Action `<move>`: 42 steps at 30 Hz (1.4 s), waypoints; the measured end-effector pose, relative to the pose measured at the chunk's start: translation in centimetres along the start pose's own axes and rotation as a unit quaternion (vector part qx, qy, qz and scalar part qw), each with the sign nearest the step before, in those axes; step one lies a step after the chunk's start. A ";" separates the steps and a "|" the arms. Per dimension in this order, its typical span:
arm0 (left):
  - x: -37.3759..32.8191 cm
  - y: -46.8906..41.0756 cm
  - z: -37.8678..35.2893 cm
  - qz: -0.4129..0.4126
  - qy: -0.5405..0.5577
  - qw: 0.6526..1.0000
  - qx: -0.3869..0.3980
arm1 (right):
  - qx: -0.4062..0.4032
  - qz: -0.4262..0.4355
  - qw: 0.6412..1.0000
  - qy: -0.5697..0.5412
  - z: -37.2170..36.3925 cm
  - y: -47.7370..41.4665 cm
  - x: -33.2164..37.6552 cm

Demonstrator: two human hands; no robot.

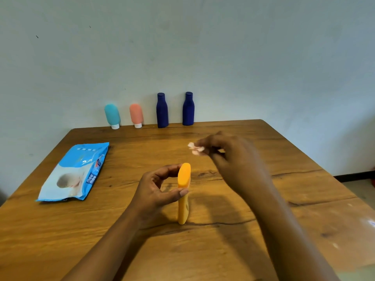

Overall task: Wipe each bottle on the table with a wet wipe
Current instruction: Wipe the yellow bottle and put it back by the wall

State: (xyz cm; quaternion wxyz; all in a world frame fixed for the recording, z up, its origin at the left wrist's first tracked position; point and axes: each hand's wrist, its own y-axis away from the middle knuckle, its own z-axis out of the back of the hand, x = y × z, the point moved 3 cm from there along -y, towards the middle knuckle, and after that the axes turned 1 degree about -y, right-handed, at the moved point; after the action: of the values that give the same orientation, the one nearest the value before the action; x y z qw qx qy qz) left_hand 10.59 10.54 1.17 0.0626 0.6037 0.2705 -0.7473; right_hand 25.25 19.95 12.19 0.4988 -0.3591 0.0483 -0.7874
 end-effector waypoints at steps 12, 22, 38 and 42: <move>-0.2 -0.6 0.3 -0.009 0.020 0.999 0.048 | 0.067 0.074 0.995 0.019 -2.5 4.0 -0.5; -0.8 -0.8 1.7 0.083 0.038 0.991 0.100 | -0.138 0.013 0.986 -0.097 -5.1 3.4 -1.9; -1.5 -1.2 2.1 0.079 0.031 0.989 0.125 | -0.191 0.067 0.975 -0.088 -5.5 4.2 -3.2; -1.3 -0.9 2.6 0.078 -0.018 0.991 0.107 | -0.191 0.064 0.972 -0.125 -5.8 4.3 -3.6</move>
State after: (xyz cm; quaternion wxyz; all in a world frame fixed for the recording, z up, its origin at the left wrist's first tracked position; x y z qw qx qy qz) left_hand 8.27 9.73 3.01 0.0604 0.6124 0.1399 -0.7757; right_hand 25.74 19.10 4.21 0.4721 -0.5391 0.1577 -0.6794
